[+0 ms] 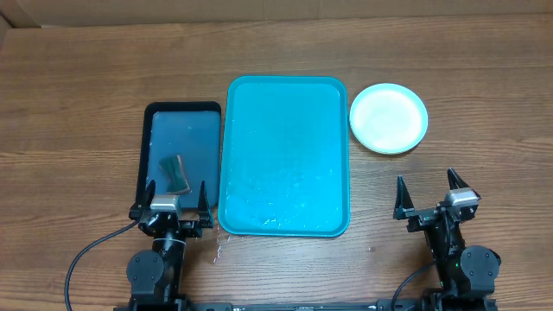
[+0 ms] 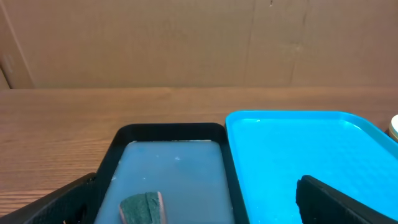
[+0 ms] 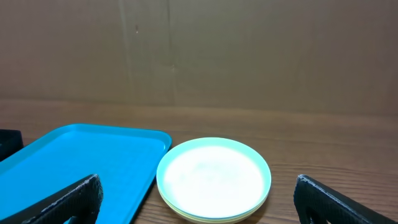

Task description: Clean dirty plates on tray and stack at the side

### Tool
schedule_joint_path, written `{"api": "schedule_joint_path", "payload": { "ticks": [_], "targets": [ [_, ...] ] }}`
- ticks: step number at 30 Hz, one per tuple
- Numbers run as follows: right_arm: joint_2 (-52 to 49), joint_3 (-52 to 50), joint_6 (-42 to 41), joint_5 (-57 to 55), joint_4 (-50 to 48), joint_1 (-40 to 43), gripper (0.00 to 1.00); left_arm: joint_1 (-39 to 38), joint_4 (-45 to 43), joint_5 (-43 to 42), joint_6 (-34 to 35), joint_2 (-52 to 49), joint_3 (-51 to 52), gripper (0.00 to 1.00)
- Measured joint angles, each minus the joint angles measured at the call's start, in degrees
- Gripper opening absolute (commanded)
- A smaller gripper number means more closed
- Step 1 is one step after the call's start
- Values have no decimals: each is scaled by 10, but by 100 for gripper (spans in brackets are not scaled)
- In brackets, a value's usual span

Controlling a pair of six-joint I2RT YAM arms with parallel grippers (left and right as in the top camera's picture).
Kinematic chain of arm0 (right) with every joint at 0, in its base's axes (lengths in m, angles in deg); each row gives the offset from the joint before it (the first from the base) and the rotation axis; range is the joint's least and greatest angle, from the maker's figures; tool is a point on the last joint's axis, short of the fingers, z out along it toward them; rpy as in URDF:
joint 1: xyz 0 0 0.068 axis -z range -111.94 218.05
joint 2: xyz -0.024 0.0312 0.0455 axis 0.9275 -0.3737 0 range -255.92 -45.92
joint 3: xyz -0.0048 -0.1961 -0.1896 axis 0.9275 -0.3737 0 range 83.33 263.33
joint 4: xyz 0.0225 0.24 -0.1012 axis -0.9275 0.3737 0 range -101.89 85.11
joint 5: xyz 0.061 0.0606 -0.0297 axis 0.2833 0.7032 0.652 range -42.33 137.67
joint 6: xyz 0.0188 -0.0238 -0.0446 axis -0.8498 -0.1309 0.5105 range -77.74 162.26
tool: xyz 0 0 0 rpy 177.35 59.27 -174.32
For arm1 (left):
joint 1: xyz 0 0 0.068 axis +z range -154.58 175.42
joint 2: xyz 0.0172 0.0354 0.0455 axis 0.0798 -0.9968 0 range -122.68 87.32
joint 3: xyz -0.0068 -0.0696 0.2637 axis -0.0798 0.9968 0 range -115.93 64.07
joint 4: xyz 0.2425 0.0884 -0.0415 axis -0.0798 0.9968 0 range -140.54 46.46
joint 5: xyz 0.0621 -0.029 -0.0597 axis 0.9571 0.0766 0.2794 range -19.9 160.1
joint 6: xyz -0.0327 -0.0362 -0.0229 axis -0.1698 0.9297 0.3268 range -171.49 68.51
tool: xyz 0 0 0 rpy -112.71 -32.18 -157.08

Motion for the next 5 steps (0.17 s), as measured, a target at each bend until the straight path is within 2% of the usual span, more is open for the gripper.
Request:
{"api": "schedule_joint_path", "payload": {
  "ticks": [5],
  "targets": [
    [0,0,0,0,0,0,100,0,0,0,0,0,0,100]
  ]
}}
